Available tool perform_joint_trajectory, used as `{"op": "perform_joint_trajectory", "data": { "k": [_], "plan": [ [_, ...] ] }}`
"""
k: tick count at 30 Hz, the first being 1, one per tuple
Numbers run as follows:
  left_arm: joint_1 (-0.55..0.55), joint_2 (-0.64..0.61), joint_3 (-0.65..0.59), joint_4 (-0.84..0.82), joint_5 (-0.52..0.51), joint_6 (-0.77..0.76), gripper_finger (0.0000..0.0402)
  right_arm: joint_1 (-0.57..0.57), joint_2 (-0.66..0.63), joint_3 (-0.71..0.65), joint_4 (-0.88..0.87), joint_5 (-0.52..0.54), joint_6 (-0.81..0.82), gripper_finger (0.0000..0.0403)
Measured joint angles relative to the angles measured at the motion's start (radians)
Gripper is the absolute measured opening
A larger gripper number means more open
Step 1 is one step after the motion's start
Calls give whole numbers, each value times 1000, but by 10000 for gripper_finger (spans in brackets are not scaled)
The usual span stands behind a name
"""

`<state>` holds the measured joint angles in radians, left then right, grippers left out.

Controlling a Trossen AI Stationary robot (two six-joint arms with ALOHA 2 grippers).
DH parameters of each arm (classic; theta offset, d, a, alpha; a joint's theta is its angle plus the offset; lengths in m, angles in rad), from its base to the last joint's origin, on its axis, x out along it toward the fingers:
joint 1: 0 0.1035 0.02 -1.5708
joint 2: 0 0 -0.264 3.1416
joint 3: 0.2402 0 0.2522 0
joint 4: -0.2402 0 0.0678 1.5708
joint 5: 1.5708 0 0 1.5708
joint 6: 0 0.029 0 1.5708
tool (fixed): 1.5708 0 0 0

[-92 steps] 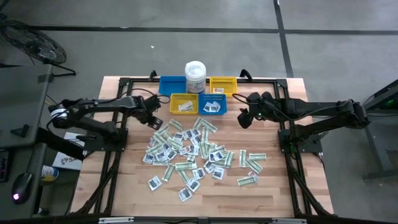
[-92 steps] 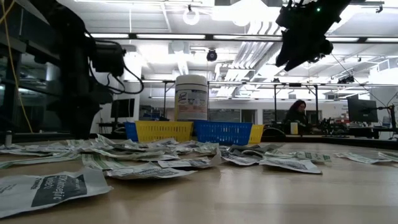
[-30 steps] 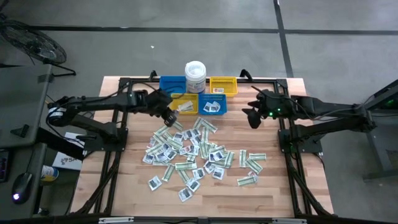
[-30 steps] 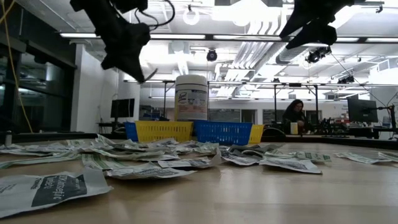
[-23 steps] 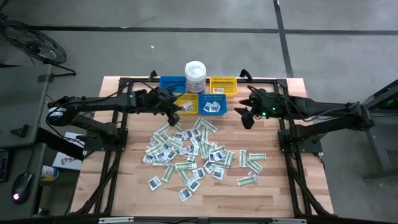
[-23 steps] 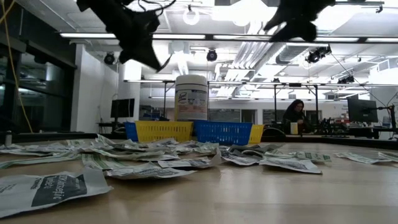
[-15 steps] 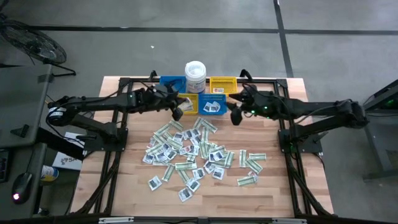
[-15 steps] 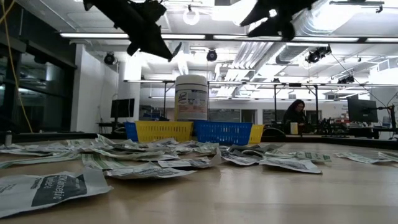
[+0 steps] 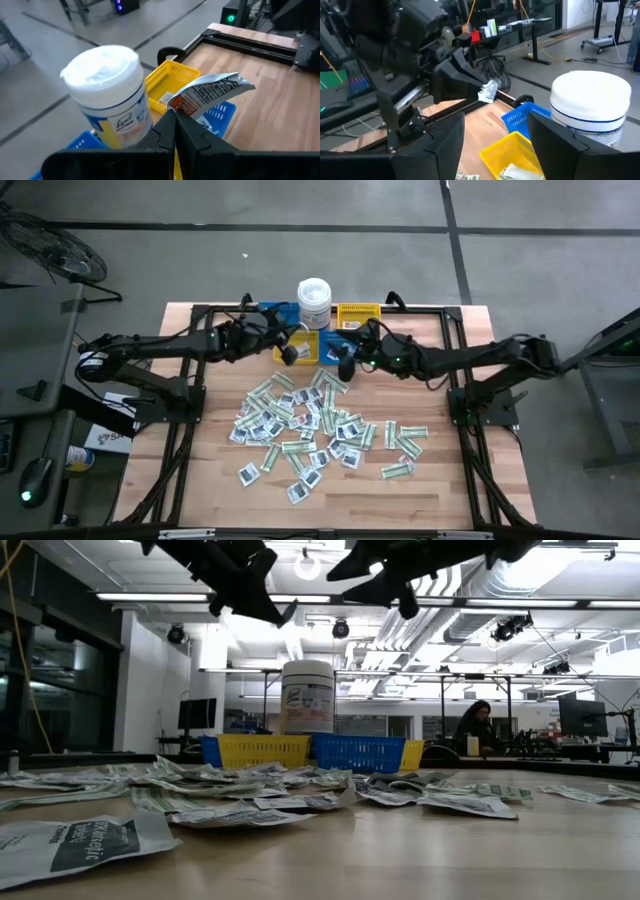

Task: Pick & Place First Aid Supplies
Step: Put the orange ointment pack into the right yellow bin

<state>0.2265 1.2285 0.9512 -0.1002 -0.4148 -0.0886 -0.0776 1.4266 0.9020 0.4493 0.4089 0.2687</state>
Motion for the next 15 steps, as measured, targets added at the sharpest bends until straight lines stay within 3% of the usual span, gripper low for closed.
{"op": "perform_joint_trajectory", "data": {
  "k": [9, 15],
  "plan": [
    [-7, 0, 0, 8, 17, 60, 0, -15, 78, 2, 123, -4, -7, 211],
    [-7, 0, 0, 39, 20, 86, 0, -26, 135, 94, 83, -12, -44, 211]
  ]
}}
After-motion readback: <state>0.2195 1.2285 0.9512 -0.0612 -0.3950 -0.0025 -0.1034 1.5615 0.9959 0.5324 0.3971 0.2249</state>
